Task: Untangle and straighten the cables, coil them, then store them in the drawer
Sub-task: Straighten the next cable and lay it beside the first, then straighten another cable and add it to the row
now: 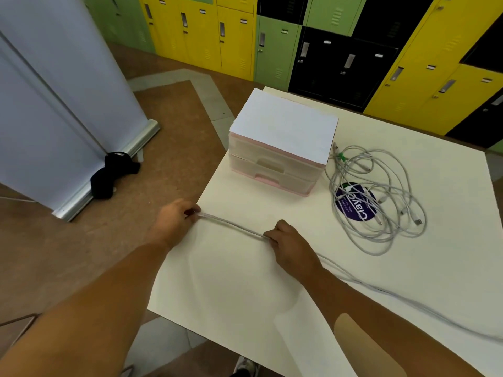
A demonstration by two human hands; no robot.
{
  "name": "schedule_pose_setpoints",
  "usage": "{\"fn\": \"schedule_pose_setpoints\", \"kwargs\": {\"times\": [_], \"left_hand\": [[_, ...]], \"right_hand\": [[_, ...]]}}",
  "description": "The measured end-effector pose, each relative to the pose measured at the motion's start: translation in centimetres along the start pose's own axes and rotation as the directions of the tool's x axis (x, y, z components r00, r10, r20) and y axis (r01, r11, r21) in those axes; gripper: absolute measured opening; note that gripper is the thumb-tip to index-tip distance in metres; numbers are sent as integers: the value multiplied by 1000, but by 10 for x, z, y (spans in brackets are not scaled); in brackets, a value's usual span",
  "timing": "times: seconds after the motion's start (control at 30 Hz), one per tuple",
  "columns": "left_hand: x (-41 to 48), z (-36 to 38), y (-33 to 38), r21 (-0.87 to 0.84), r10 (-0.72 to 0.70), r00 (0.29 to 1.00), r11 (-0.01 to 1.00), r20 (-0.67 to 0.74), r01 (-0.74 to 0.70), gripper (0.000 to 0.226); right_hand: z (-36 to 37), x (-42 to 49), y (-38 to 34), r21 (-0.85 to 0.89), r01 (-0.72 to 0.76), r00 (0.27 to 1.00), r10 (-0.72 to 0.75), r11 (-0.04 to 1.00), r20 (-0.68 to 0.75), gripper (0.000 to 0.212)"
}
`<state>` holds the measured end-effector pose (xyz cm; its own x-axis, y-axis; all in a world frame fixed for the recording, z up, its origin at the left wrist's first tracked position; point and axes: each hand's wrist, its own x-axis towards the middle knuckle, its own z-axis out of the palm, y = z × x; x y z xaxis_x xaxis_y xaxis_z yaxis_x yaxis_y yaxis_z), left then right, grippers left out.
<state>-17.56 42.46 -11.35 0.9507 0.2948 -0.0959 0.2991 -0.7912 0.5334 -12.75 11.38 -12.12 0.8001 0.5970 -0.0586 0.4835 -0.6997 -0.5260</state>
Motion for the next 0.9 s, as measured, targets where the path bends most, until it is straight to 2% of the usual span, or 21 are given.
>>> {"fn": "schedule_pose_setpoints", "kwargs": {"times": [0.1,0.2,0.33,0.4,0.47,0.6,0.7,0.8,0.9], "left_hand": [[0,2,0,16,-16,1000,1000,-2,16,10],[1,1,0,60,3,1000,998,12,-4,12],[-8,-3,6,153,21,994,988,104,-37,37],[-14,-5,16,246,32,989,967,144,-67,50],[-16,-6,31,254,73,983,960,171,-116,57],[-4,1,74,188,177,952,956,248,-226,46],[8,21,120,85,272,899,944,344,-318,37],[14,49,161,34,388,850,904,356,-427,30],[19,82,201,-7,470,802,864,370,-503,27]], "right_hand": [[-1,-5,7,-75,45,998,-48,996,-35,22],[-5,-11,13,-28,26,997,-28,999,-73,17],[-11,-15,22,-29,10,1000,-10,1000,-18,18],[-17,-16,24,-20,4,999,-3,1000,43,26],[-25,-19,27,15,-36,997,35,999,75,35],[-48,-27,42,61,-86,996,87,994,-19,33],[-73,-35,64,43,-121,986,125,992,-110,26],[-93,-43,86,43,-187,965,192,981,-181,21],[-107,-57,108,13,-269,944,267,963,-194,18]]}}
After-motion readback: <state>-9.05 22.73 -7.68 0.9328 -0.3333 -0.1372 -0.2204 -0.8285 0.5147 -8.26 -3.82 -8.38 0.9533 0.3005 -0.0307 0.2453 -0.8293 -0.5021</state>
